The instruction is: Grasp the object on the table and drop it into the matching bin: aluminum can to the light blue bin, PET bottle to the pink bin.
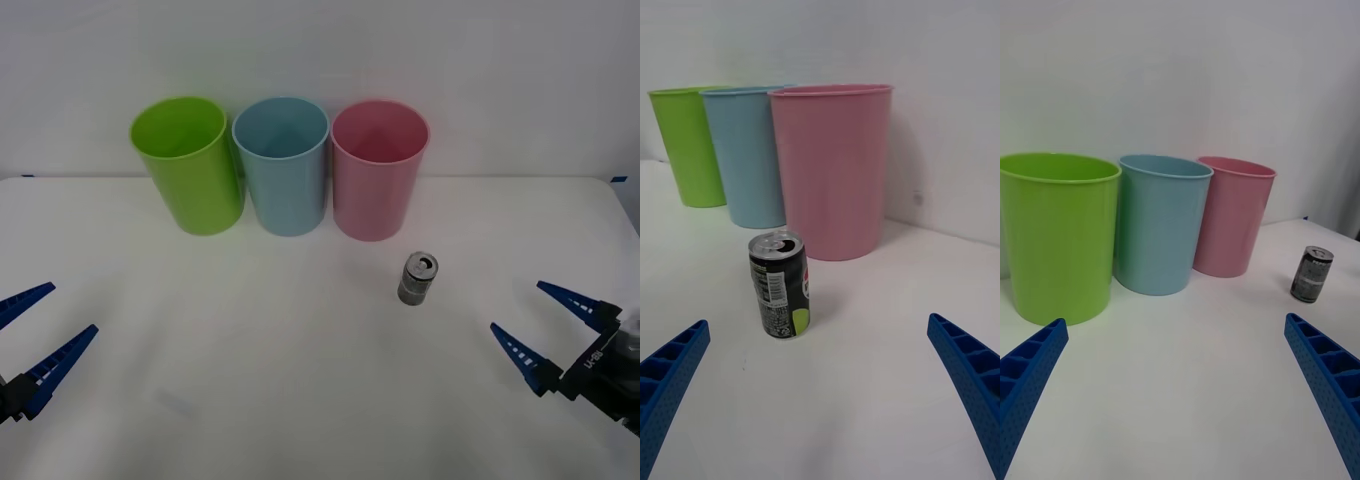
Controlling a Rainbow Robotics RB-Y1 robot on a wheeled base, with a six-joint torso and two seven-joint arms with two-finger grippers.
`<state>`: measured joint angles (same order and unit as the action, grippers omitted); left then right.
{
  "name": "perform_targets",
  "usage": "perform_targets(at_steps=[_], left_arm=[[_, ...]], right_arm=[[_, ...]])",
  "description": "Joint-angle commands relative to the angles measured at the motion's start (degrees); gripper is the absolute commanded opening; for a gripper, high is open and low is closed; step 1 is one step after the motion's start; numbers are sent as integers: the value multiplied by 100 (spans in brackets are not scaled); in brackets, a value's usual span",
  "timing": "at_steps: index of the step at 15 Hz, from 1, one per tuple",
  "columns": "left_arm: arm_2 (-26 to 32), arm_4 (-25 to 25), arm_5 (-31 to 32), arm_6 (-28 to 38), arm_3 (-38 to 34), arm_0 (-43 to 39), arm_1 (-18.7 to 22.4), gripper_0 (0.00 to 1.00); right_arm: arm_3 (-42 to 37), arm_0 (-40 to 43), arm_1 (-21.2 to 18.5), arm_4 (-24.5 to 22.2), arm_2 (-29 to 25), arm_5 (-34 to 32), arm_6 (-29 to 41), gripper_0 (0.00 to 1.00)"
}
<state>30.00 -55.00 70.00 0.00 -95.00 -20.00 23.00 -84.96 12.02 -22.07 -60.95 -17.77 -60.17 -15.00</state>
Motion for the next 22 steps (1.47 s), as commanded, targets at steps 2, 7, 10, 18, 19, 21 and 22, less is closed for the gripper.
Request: perform_targets(at_steps=[2,7,10,18,19,21,22], left_arm=[[0,0,0,0,0,0,0,100],[0,0,0,0,0,0,0,100],[0,0,0,0,0,0,0,100],[0,0,0,0,0,0,0,100],[0,0,0,0,0,0,0,100],[0,0,0,0,0,0,0,100],[0,0,0,0,0,0,0,100]], right_arm=[[568,-411,1,-84,230,40,-82,100],[1201,-956,1,-84,652,225,-231,100],[1412,-1202,1,-23,1003,629,-328,100],[1412,-1509,1,188,1908,1710,-513,100],[1412,-1553,1,223,2005,1842,-521,100],[1412,-1624,-8,311,2216,2088,-557,100],[1412,-1667,1,338,2277,2185,-565,100]])
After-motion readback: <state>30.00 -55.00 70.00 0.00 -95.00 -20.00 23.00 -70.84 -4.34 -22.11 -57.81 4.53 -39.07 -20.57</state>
